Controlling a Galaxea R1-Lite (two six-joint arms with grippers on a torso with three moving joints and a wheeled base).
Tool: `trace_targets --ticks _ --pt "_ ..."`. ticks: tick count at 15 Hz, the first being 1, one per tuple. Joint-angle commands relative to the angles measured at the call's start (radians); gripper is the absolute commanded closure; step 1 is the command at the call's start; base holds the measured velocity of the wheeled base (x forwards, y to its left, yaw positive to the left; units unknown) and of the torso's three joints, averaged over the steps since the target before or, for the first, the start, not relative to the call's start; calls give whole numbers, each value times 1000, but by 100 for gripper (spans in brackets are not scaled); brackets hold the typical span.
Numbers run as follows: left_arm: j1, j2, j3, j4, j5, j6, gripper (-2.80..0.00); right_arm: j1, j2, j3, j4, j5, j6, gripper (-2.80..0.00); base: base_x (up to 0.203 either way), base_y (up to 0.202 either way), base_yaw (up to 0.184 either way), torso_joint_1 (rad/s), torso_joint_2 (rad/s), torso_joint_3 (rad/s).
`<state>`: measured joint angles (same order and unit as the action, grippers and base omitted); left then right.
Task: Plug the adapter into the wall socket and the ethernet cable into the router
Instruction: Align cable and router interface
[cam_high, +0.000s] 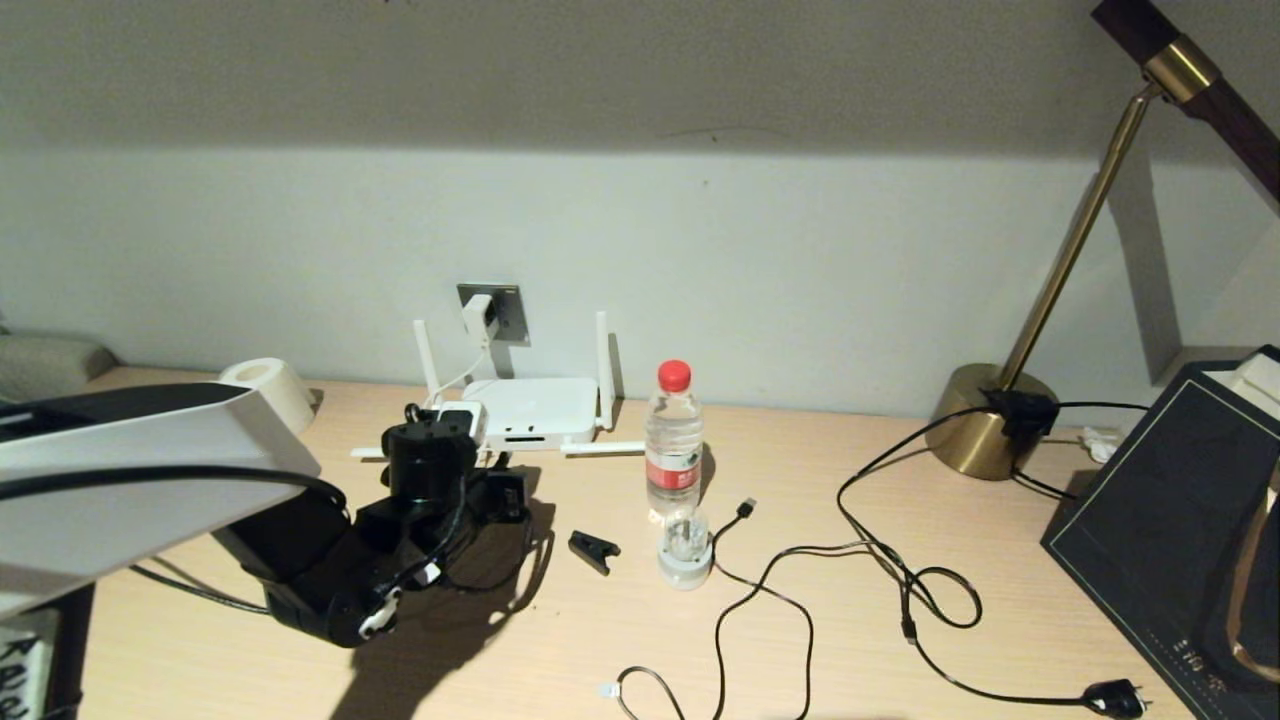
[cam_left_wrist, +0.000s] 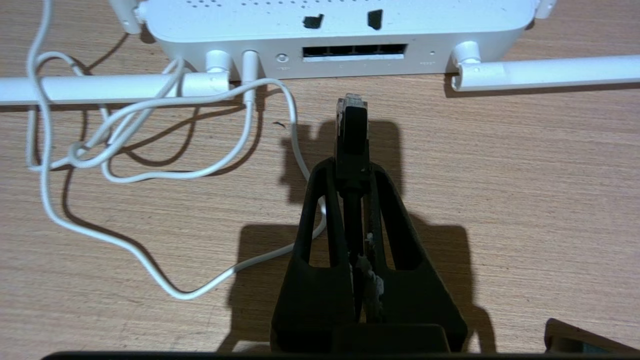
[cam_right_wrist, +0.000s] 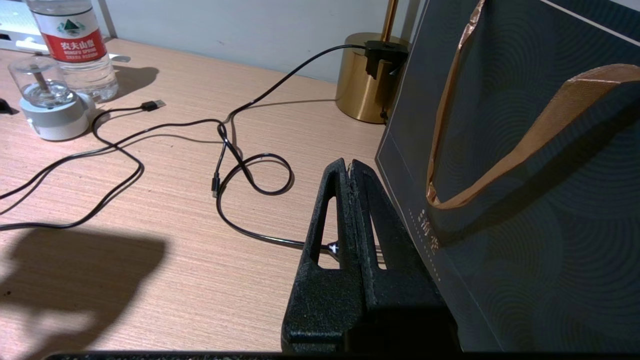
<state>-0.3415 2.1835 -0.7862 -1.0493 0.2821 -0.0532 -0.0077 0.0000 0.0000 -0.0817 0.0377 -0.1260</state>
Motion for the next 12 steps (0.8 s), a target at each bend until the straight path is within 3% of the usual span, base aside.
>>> trace_targets --ticks 1,9,12 --pt "2 14 -9 -8 -3 -3 0 0 2 35 0 1 -1 0 0 0 0 0 0 0" --pt "24 92 -71 -37 -4 -4 0 0 2 35 -1 1 -1 0 0 0 0 0 0 0" --pt "32 113 -90 -37 -36 -2 0 0 2 35 -1 1 -1 0 0 0 0 0 0 0"
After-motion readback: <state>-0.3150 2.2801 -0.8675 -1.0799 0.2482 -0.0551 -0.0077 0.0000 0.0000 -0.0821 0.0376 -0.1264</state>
